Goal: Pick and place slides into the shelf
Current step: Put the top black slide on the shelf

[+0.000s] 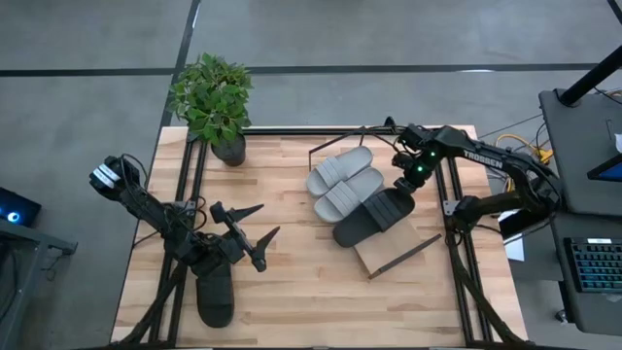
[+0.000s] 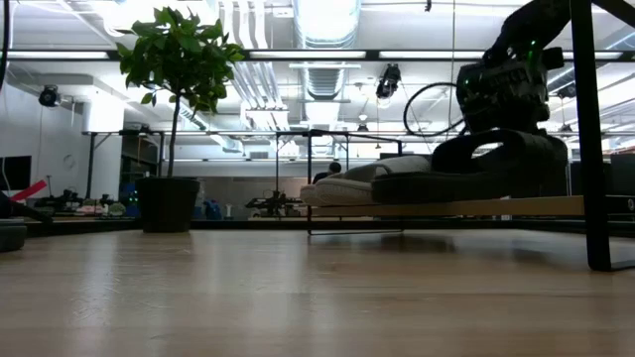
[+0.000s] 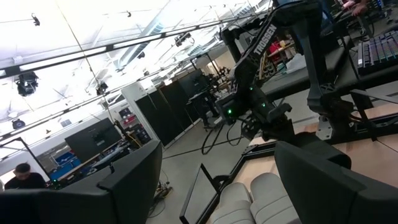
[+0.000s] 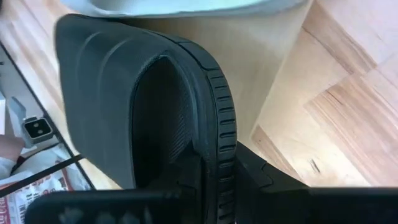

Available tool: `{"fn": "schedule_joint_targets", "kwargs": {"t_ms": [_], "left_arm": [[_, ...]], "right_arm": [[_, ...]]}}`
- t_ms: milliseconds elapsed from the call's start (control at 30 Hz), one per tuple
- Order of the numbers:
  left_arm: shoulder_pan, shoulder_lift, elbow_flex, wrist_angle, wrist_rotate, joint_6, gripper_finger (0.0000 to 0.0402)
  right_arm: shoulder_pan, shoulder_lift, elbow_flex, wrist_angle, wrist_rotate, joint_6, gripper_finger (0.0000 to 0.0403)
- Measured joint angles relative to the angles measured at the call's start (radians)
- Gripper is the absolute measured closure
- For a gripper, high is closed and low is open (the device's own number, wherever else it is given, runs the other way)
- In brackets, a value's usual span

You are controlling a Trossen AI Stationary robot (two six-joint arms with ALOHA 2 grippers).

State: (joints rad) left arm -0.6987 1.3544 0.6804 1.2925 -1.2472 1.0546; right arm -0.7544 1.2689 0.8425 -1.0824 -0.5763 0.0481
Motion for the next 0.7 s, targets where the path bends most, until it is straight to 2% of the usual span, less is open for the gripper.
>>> {"fn": "schedule_joint_targets", "kwargs": {"t_ms": [500, 700], "left_arm": [[0.000, 0.000, 0.000, 0.000, 0.000, 0.000, 0.0107], [0.000, 0.000, 0.000, 0.000, 0.000, 0.000, 0.0107]], "right_arm": [[-0.005, 0.095, -0.001, 0.049, 0.045, -0.012, 0.0360], [-0.006, 0.087, -0.001, 0.053, 0.109, -0.003, 0.0282]]}}
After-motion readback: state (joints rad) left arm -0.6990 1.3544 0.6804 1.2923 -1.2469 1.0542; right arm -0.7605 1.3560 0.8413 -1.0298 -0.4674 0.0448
